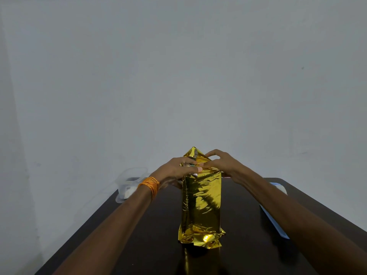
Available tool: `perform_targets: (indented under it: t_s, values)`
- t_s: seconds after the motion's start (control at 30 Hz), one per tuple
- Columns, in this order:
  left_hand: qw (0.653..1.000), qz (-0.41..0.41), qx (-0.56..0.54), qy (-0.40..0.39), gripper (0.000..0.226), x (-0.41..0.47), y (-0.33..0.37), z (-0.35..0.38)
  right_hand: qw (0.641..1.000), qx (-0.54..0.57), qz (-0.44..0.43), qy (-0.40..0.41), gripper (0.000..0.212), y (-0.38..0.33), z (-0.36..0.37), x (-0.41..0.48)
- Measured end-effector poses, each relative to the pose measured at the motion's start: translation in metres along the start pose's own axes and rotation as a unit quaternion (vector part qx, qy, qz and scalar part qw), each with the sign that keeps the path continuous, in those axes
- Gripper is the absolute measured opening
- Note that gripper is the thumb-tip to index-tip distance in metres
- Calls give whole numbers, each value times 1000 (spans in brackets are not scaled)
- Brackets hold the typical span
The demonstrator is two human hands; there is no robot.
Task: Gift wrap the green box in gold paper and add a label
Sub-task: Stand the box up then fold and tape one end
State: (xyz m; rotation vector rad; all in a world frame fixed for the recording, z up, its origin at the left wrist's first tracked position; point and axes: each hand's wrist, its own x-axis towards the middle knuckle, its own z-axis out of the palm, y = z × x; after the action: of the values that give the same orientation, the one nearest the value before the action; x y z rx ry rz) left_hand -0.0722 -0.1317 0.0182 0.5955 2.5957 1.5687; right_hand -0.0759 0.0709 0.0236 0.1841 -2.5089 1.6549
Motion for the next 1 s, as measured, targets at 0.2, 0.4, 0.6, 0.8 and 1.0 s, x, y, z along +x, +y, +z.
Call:
perform_targets:
  t_s: [0.2,0.4,0.6,0.8,1.0]
  values:
    - [998,-2,66,-3,43,-4,12,-3,1000,-14,-5,17,40,-2,2,-5]
    - [958,127,204,156,21,-6,42,-11,1000,-13,-5,11,43,-1,3,-4]
    - [972,82,170,142,39,2,59,-12,1000,6,14,12,43,5,6,2]
    - [958,77,210,182,56,10,55,-1,1000,-13,2,20,38,2,4,-7]
    - [977,22,-42,210,41,17,66,-18,999,-42,-9,29,22,6,1,-5]
